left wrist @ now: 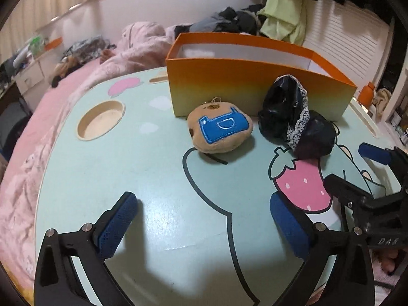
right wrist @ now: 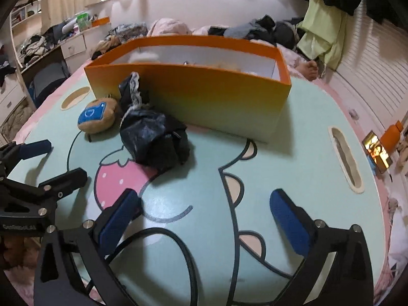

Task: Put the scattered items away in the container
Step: 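Grasp the black lace-trimmed bag with the right gripper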

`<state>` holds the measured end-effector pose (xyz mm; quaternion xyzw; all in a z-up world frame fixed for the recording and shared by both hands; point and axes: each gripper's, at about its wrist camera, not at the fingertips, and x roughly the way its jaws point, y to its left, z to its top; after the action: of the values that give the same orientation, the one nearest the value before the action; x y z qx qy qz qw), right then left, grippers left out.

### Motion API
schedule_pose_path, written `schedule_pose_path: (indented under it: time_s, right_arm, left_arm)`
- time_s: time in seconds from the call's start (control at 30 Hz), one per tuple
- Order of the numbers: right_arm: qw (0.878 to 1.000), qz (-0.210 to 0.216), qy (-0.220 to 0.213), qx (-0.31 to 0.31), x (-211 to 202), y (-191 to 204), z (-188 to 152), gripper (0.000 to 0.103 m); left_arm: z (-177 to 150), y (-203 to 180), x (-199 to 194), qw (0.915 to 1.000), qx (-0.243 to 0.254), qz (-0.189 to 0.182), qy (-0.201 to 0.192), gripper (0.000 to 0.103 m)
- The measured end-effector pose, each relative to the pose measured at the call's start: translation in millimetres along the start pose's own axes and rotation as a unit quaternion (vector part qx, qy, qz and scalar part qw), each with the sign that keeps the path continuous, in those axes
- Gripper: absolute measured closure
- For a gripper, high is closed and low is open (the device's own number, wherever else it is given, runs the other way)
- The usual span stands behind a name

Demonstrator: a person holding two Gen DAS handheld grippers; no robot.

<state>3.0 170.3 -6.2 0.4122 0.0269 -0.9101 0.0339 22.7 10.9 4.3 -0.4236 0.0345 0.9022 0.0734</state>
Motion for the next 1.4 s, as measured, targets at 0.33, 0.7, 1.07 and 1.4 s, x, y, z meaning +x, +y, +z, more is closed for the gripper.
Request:
schedule_pose_path:
  time_s: [0.33, 0.7, 1.07, 1.4]
  right_arm:
    - [1.000, 0.004, -0.007, -0.004, 1, -3, -3, 0.000]
    - [0.998, 0.030, -0.040, 0.023, -14, -11, -3, 0.015]
    - [0.995, 0.089, -0.051, -0.015, -3, 33, 46, 0.034]
    - [0.988, 0.150, -0.034, 0.016, 5, 21, 21, 0.064]
  left_arm:
    - [0, 2, 0, 1.0000, 0.000, -0.001, -0.007, 0.000]
    - [-1, 0, 0, 1.0000, 0.000, -0.002, -0.010, 0.000]
    - [0, 1, 0, 0.9999, 0.001, -0.005, -0.012, 0.000]
    - [0, 2, -2, 0.9999, 0.001, -0.006, -0.012, 0.000]
